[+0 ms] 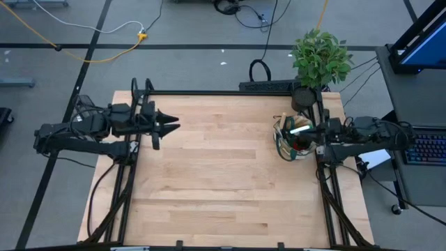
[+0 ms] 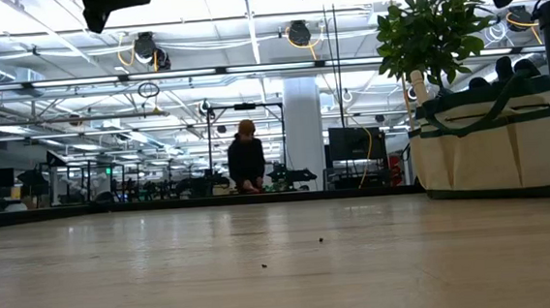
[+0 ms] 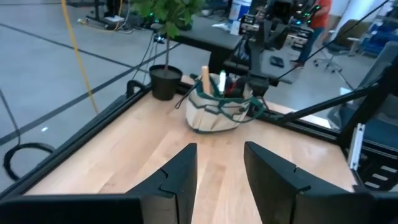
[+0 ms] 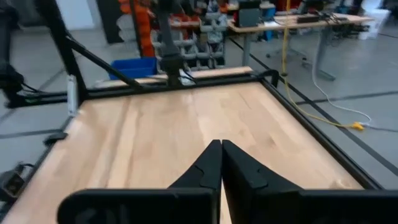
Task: Pick & Place Garden tools in Gardening bag
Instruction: Return to Home Position
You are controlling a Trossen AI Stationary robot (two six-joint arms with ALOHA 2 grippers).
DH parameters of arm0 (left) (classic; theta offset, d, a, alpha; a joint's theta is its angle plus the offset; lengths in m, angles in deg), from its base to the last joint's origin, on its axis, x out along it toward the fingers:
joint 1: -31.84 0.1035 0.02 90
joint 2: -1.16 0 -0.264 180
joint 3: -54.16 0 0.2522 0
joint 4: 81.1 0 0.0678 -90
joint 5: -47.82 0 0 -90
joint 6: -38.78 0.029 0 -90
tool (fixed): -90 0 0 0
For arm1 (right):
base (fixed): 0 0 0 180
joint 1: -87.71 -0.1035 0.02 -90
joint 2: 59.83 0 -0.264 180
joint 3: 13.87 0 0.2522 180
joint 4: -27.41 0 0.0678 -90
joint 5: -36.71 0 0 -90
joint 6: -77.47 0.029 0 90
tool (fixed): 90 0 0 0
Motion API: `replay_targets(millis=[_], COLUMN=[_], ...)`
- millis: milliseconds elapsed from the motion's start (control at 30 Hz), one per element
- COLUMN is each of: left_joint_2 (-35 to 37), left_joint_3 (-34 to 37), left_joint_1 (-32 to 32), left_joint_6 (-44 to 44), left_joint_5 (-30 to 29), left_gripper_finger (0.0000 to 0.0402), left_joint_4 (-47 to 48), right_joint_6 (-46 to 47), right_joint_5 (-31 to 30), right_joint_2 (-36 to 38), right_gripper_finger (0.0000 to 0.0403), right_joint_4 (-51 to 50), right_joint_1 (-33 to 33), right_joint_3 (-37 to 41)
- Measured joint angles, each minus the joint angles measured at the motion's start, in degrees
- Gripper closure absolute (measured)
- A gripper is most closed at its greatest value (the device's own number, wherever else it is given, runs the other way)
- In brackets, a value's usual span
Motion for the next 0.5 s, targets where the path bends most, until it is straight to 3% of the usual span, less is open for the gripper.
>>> replay_targets(millis=[233, 500], left_joint_2=[1.3, 8.9], left_joint_3=[7.4, 18.6], left_joint_1=[-3.1, -4.3], left_joint_6=[0.3, -0.5], left_joint_5=[-0.2, -0.3], left_gripper_finger=[0.0265, 0.0265], left_joint_4=[-10.2, -20.6], right_joint_6=[0.3, 4.8], right_joint_5=[2.3, 2.4], right_joint_2=[4.0, 8.4], right_gripper_finger=[0.0399, 0.0399], right_joint_4=[1.1, 1.3], right_joint_1=[0.0, 0.0], right_joint_3=[2.5, 8.7])
